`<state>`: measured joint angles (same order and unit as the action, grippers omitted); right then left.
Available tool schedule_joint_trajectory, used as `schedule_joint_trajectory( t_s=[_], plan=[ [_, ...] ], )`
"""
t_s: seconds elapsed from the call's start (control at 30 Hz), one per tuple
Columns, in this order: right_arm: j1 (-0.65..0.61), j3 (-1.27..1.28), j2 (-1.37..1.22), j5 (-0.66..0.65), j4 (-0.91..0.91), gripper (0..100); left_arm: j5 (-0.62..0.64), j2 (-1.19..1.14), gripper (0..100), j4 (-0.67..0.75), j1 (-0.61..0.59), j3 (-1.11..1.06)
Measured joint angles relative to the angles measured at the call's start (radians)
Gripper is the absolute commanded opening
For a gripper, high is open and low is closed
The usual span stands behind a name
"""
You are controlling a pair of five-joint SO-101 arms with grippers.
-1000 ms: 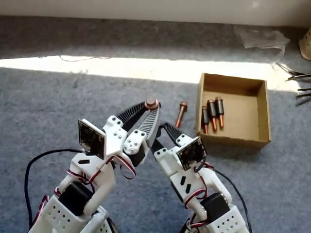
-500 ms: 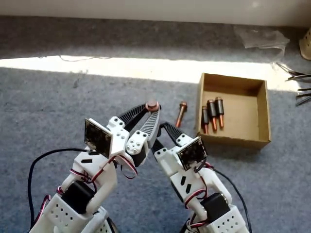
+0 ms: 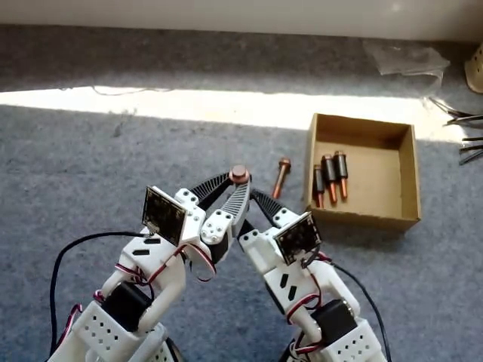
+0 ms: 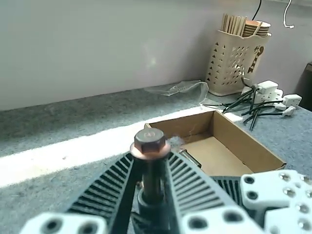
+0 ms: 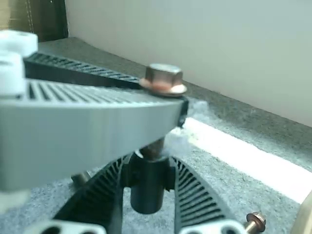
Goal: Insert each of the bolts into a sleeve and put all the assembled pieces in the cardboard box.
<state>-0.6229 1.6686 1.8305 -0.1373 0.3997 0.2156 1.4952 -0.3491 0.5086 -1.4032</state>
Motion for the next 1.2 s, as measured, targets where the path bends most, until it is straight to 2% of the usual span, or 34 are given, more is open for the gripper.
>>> schedule_joint_trajectory(
  t_s=[0.17,0.57,0.77,1.03,1.2],
  plan=[
    [0.000,0.000,0.000,0.000,0.000,0.4,-0.037,0.000,13,0.000,0.000,0.000],
    [0.002,0.000,0.000,0.000,0.000,0.4,-0.044,0.000,14,0.000,-0.012,-0.012],
    [0.002,0.000,-0.002,-0.002,0.003,0.4,-0.044,0.000,25,0.000,-0.012,-0.012],
    [0.002,0.000,0.000,-0.002,0.002,0.4,-0.044,0.002,26,0.000,-0.014,-0.012],
    [0.002,0.000,0.000,-0.002,0.002,0.4,-0.044,0.002,25,0.000,-0.084,-0.012]
  ],
)
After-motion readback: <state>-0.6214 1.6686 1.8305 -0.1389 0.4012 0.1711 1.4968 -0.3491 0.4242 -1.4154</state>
